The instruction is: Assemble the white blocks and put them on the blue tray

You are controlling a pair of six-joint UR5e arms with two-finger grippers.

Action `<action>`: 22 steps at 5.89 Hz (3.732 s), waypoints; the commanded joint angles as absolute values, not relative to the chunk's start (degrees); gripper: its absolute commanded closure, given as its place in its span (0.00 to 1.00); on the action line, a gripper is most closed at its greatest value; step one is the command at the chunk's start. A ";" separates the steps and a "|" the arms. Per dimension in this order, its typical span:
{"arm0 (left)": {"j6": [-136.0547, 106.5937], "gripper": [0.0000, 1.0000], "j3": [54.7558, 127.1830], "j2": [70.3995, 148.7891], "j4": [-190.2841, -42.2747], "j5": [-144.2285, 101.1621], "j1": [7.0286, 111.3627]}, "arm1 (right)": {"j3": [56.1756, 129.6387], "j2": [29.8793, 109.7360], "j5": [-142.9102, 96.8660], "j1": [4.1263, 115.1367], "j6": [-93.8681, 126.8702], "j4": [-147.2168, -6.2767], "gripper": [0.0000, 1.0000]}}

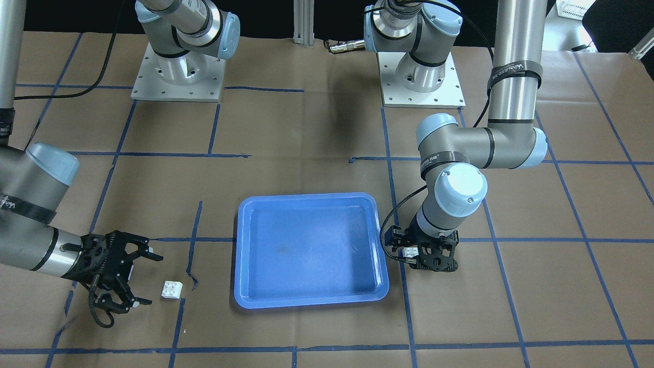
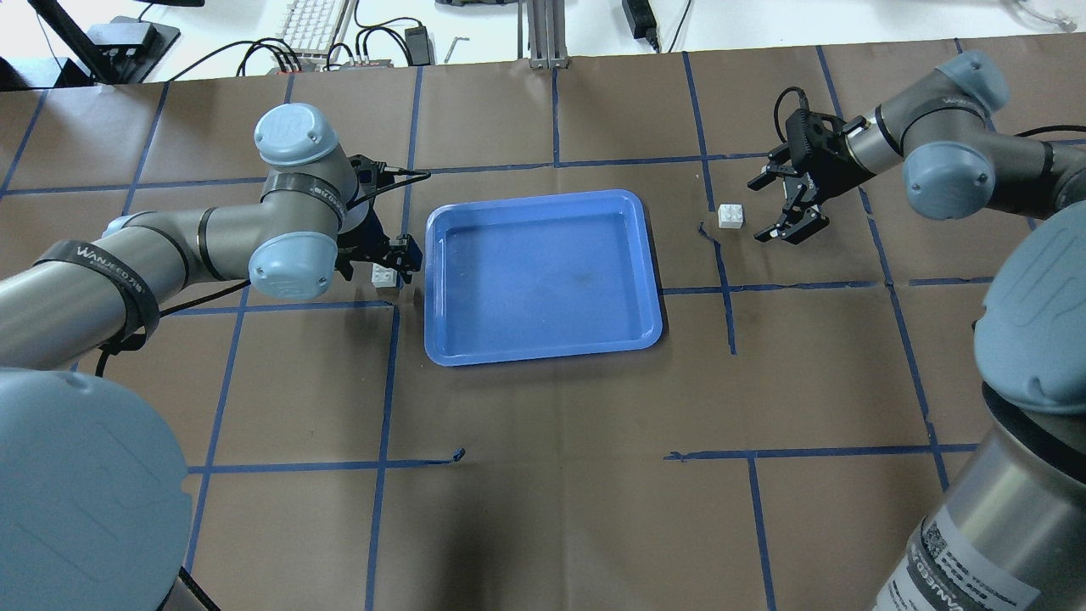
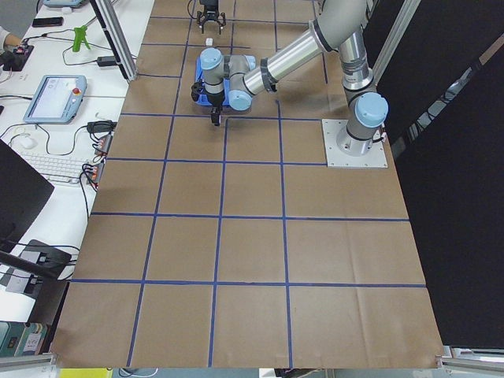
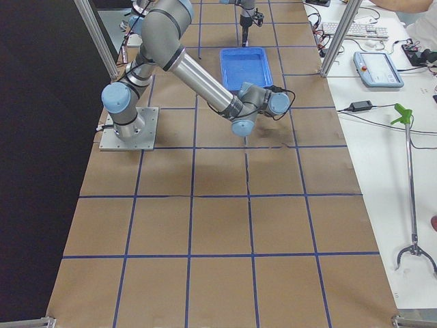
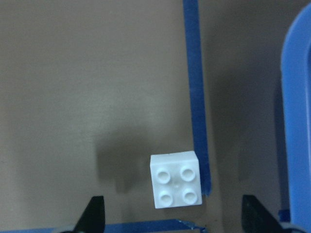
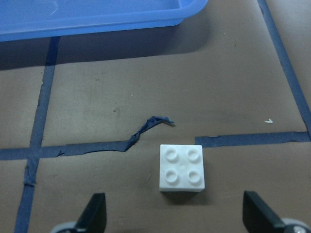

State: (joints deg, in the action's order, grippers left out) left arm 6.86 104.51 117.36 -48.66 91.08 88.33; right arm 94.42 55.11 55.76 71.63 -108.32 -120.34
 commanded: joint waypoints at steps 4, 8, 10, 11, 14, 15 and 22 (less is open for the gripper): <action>10.10 0.97 103.89 115.94 -48.08 91.14 88.33 | 95.70 53.70 53.35 71.72 -107.84 -121.11 0.00; 34.14 0.96 102.92 112.15 -50.79 90.53 97.08 | 96.24 53.88 52.47 71.72 -108.37 -122.08 0.40; 60.08 0.96 102.04 112.93 -50.71 90.35 102.02 | 96.15 54.05 52.47 71.72 -108.28 -122.08 0.64; 68.30 0.96 101.87 113.46 -49.93 90.26 103.96 | 95.89 54.14 52.47 71.72 -108.19 -122.08 0.74; 68.99 0.94 96.62 119.85 -49.13 90.35 107.22 | 93.09 55.97 52.12 71.81 -107.49 -121.56 0.80; 68.65 0.88 96.42 120.84 -48.96 90.44 108.10 | 93.77 58.42 50.20 71.89 -107.49 -120.77 0.80; 68.47 0.00 95.11 117.02 -56.54 89.73 108.28 | 108.72 76.20 50.45 72.51 -107.49 -116.81 0.77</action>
State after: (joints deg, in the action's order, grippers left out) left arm 68.49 96.09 119.73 -51.93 89.62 108.28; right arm 108.49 76.19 50.57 72.27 -107.51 -116.86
